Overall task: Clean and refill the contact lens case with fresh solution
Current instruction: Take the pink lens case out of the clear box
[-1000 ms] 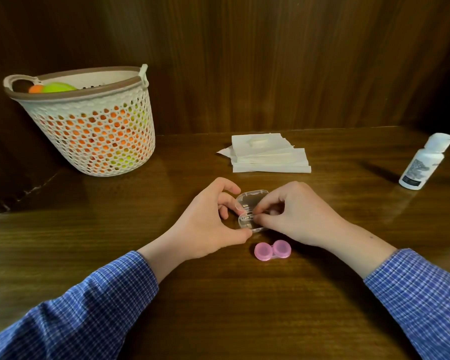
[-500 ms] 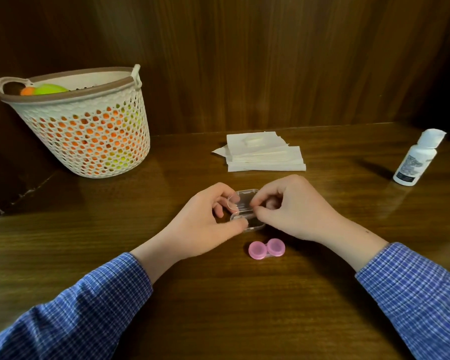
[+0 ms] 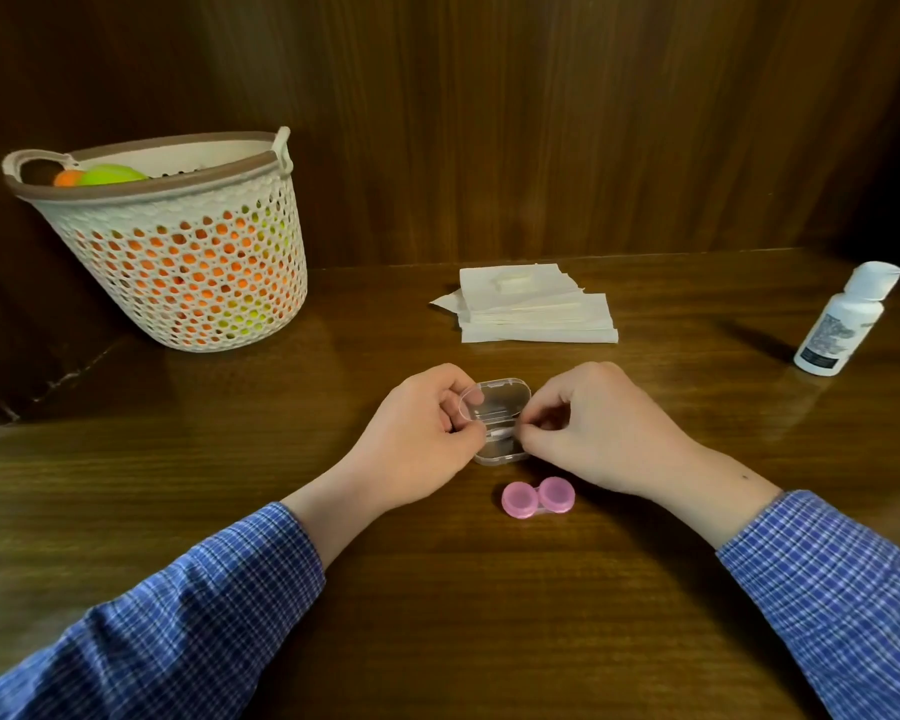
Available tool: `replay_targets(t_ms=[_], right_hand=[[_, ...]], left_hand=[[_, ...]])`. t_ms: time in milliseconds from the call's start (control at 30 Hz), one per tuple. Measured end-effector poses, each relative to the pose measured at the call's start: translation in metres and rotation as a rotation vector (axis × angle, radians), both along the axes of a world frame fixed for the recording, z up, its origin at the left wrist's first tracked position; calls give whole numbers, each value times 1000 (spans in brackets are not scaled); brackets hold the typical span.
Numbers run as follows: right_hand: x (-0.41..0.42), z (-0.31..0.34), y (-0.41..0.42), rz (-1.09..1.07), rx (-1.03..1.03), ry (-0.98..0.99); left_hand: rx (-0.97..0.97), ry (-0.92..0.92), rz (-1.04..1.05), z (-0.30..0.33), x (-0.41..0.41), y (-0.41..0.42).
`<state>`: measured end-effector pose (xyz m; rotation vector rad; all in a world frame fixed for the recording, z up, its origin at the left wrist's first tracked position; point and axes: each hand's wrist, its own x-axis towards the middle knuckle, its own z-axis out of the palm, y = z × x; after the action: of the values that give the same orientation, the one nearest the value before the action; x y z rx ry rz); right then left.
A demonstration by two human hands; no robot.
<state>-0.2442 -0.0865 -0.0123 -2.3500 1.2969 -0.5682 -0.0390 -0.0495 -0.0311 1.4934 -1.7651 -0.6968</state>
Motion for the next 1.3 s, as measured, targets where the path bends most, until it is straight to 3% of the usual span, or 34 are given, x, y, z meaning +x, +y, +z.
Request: replay_targets(t_ms=[267, 467, 633, 833, 1100, 1300], right_hand=[[-1, 2, 3, 21, 44, -138], [-19, 6, 6, 45, 20, -267], [-25, 3, 4, -11, -10, -390], [-24, 0, 1, 173, -55, -129], [-29, 3, -2, 307, 50, -104], [-26, -7, -8, 297, 11, -146]], left_hand=[[-11, -19, 32, 0, -1, -1], [41, 76, -6, 9, 4, 6], [-75, -88, -112, 12, 11, 23], [-131, -133, -94, 14, 11, 21], [-226, -225, -182, 14, 9, 19], [-248, -215, -209, 13, 9, 17]])
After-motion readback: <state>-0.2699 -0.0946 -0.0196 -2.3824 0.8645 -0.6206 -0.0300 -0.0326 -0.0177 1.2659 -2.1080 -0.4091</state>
